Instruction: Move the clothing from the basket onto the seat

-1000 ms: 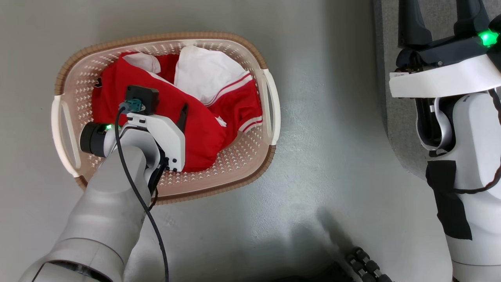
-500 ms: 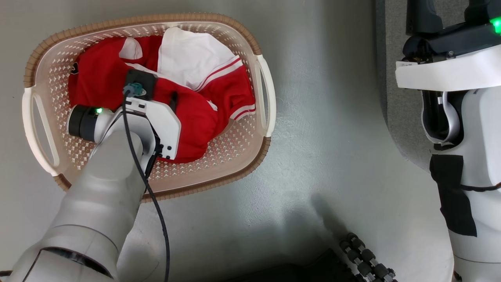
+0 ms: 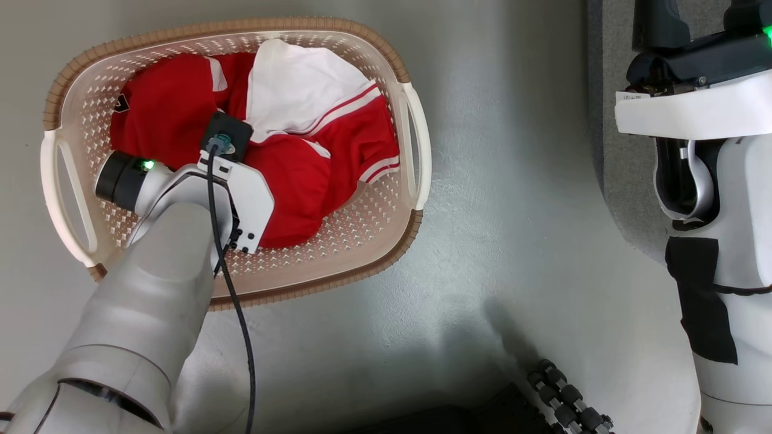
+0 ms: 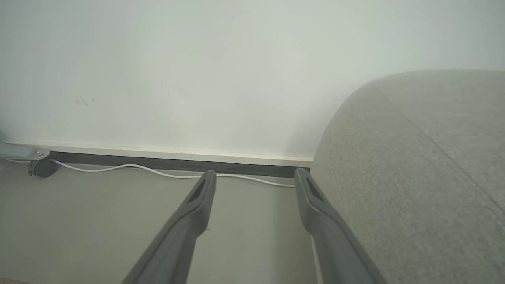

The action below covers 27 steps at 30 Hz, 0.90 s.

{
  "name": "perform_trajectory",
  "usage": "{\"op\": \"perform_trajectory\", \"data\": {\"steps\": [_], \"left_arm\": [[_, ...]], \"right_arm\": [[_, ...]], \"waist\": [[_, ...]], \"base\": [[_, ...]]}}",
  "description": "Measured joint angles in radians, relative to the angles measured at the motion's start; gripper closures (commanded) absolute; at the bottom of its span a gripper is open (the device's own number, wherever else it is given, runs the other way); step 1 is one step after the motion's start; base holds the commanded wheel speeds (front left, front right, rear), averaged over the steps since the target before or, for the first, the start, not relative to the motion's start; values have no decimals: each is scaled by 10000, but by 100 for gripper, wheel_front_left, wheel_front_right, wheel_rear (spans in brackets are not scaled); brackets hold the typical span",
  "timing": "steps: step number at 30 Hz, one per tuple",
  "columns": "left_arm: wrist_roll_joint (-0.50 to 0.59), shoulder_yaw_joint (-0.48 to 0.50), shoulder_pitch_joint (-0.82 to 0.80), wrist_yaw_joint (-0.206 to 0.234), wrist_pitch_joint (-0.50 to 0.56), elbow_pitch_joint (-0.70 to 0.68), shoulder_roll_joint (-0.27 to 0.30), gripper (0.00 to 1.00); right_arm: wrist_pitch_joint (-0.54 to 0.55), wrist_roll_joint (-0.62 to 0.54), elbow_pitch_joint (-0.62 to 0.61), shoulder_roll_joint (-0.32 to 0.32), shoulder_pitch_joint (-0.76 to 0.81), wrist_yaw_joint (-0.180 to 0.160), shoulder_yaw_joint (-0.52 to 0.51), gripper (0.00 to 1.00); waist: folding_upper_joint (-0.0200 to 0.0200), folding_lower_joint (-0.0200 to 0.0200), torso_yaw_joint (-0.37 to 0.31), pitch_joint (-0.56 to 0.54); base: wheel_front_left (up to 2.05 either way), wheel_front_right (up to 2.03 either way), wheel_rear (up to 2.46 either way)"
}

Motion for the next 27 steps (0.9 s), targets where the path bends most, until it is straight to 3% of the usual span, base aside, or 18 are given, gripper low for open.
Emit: {"op": "perform_trajectory", "data": {"steps": [13,27], "left_arm": [[-740,257,622,-472,-1277,31,-278,100],[-1515,516,1599,-817,-1802,-242,-401,100]], "right_arm": [[0,-82,499,0,12,0,-15,0],[0,6,1273,-161,546,0,90,0]], "waist": [[0,0,273,-1305],[0,0,805,-3123]], "base": [[0,0,0],[0,0,0]]}}
